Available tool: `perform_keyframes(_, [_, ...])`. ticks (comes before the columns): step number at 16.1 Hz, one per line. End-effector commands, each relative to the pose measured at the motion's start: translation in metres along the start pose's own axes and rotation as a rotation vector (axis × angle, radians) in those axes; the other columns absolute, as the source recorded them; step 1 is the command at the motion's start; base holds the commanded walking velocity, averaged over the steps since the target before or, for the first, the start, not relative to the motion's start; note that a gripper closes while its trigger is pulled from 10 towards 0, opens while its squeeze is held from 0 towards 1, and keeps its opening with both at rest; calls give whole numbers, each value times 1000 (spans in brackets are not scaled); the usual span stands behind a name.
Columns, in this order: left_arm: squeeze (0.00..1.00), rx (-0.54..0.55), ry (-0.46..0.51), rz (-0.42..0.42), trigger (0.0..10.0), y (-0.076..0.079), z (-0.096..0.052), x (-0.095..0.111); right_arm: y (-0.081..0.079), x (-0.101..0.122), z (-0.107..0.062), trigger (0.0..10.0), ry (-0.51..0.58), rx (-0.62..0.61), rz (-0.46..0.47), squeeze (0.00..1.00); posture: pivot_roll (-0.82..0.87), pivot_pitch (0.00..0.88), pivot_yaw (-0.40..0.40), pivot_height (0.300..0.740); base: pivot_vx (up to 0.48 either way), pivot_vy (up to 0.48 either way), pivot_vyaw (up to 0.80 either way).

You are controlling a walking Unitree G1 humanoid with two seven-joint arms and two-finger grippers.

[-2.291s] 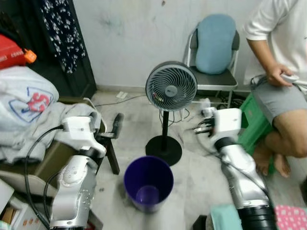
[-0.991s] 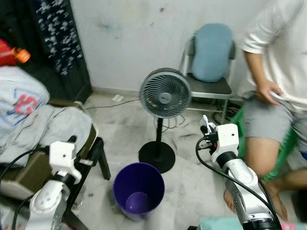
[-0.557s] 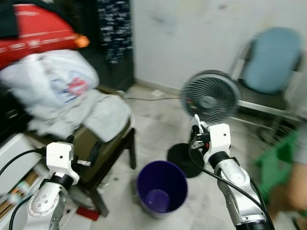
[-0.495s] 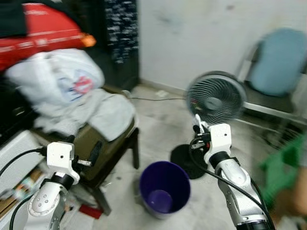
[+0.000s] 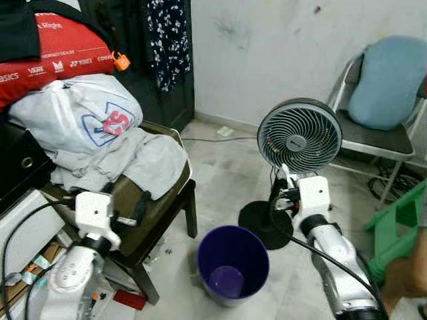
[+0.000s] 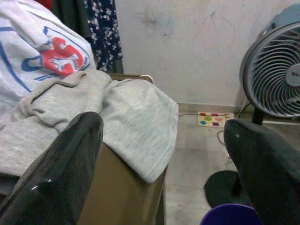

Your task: Clean up the room

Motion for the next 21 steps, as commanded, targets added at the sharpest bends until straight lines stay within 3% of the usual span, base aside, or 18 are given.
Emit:
perform_keyframes(1, [0,-4,7,17,10000,0,0,3,1,1,0,10000,9,-8,-2,0,-29,0,3,740,0,0,800])
perform_keyframes(8, [0,-50,20,0,10000,4,1,2,14,-16,-6,10000,-38,-45,-26,0,-43,0,5,740,0,0,250])
perform_keyframes(12, [0,-93,31,39,10000,8,1,6,22,-33,-13,10000,-89,-78,-29,0,-35,8,24,740,0,0,0])
perform_keyframes(16, [0,-164,40,93,10000,9,-7,15,28,-45,-9,10000,-126,-94,-42,0,5,31,37,740,0,0,0])
perform_keyframes(21, [0,-186,23,124,10000,4,-14,16,21,-41,-2,10000,-96,-85,-40,0,10,33,55,740,0,0,640])
Point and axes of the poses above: a point about 5 cm out from each wrist's last joint towards the gripper, its own z axis pointing out of the wrist towards the gripper, its own x axis along the axis of the wrist's last joint, y = z × x, the point moved 1 cm from there along z, pointing out of the wrist towards the gripper, and after that the axes turned 2 degrees about z, right-handed, at the moved point
